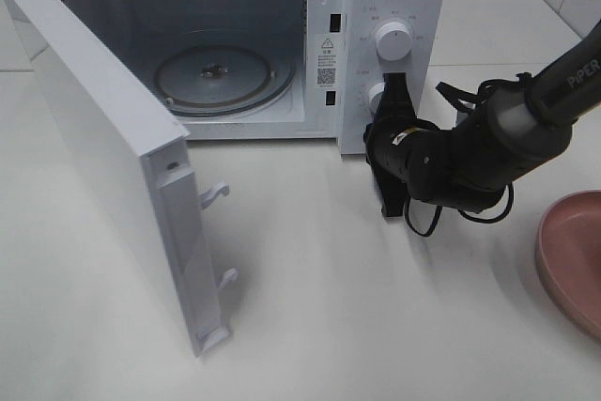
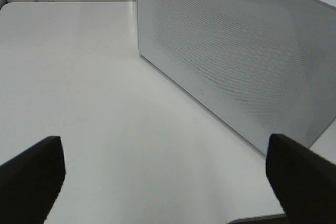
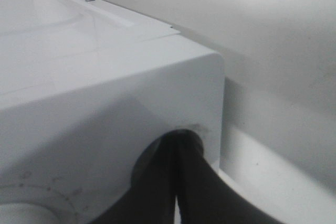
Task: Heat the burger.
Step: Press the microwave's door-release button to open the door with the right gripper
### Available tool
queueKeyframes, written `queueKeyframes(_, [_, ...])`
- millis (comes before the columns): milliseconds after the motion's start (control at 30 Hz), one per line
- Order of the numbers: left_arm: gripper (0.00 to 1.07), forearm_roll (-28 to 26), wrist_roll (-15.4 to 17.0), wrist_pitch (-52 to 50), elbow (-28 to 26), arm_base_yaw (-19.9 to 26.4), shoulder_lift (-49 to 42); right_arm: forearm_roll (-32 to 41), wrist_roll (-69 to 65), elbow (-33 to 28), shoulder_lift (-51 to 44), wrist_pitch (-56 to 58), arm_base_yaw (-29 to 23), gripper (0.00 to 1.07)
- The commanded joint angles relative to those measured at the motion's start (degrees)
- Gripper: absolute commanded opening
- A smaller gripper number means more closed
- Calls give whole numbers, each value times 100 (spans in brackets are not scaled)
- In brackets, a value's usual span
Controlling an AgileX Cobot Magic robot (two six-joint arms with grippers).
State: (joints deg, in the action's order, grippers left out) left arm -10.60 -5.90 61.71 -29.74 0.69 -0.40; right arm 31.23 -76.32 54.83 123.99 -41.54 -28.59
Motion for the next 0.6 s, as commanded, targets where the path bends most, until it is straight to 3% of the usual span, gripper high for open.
queueKeyframes(33, [95,-23,-6,-57,23,-23,-86,-332,143,556,-63,-1324,246,0])
queueKeyframes(300, [95,-23,-6,-57,23,-23,-86,-332,-97,189,-258,-985,223,0])
queueKeyframes(600, [95,-23,-6,-57,23,-23,-86,-1197,-985,-390,-418,-510,223,0])
